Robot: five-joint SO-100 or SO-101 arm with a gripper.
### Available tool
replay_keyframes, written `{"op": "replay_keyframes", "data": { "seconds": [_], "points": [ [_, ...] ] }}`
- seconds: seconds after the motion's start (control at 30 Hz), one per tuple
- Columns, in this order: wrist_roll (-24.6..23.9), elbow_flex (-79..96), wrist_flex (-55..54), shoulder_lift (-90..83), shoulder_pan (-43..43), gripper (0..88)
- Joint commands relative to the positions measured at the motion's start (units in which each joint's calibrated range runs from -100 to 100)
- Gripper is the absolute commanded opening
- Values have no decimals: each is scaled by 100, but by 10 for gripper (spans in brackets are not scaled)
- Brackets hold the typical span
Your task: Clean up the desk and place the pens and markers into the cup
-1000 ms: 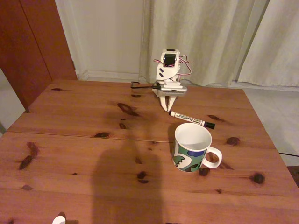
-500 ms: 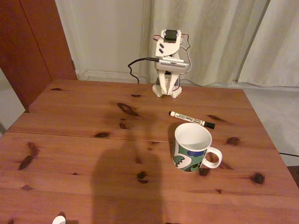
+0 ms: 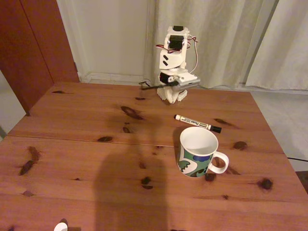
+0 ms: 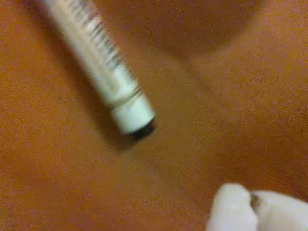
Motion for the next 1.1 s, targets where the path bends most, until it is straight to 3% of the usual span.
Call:
{"op": "replay_keyframes", "data": {
  "seconds": [0.0,0.17,0.47,0.7,1.07],
  "points": [
    [481,-283,321,23,-124,6],
    [858,-292,570,180,-446,6],
    [827,-382,484,768,-985,6],
    [355,-878,475,1678,-1299,6],
    [271,-463,-1254,2216,-1339,7]
  ]
}}
